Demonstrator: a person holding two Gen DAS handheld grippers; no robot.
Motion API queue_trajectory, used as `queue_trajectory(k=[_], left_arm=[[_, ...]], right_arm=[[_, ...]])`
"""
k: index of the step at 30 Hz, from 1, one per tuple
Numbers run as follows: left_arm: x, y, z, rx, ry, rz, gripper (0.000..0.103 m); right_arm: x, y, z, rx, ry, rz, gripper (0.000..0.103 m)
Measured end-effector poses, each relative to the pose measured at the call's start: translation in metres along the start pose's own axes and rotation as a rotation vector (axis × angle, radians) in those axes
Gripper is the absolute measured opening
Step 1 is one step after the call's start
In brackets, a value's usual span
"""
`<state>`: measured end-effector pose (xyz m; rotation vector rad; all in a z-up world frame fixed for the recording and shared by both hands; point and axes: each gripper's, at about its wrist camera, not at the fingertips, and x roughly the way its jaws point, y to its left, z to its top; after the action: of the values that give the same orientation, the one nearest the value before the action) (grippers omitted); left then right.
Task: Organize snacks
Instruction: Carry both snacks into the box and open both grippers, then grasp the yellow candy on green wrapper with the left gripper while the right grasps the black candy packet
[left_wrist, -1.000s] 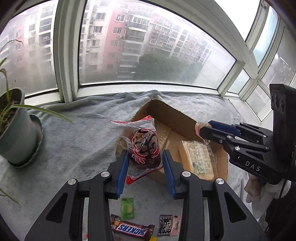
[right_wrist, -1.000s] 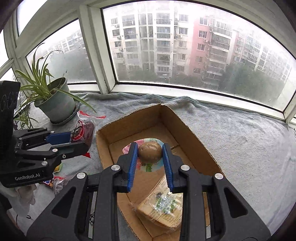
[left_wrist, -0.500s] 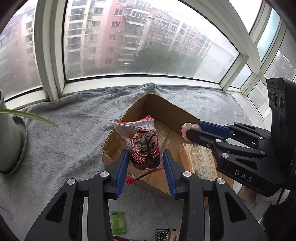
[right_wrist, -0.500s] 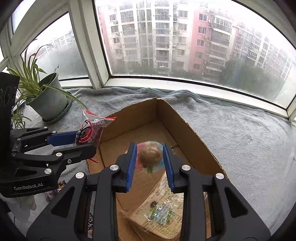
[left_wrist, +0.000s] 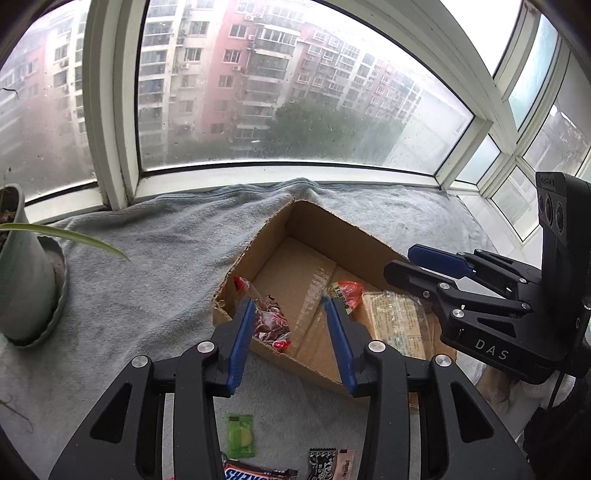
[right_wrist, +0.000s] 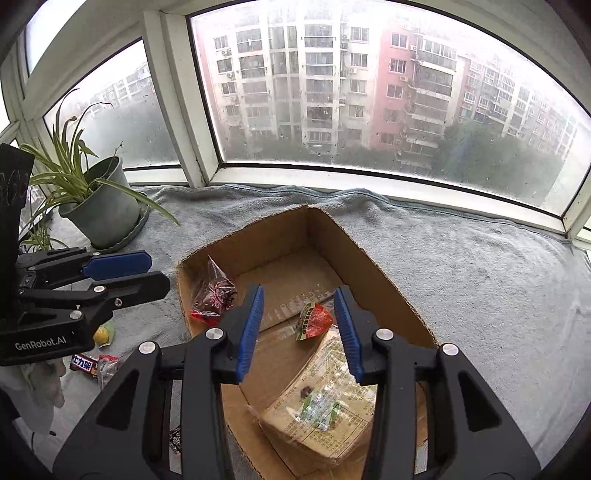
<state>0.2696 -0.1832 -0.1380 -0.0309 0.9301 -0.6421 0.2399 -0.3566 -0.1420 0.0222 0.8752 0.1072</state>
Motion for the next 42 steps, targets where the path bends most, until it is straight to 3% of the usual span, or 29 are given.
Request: queue_trajectory(k=[11,25,35,42], left_arm=[[-0.055,0.026,-0.015,-0.025,-0.055,0.027,0.039],[-0.122,0.084,-0.077,-0.130,-0.091,0.108,0.039],[-0.119,0.117,-0.129,-0.231,-0.024,0.155,0.039],[-0.104,0.125,-0.147,-0.251,0.006,0.161,0.039]], right_arm=[[-0.042,0.028,-0.018,-0.036,-0.031,0.052,0.041],[-0.068,0.068,-0.059,-0.107,-0.013,0.138,0.041],[-0.060,0.087,-0.115,-0.090,0.069,0.164,0.041],[-0.039,0.093,-0.153,-0.048,0.129,0.147,0.041]])
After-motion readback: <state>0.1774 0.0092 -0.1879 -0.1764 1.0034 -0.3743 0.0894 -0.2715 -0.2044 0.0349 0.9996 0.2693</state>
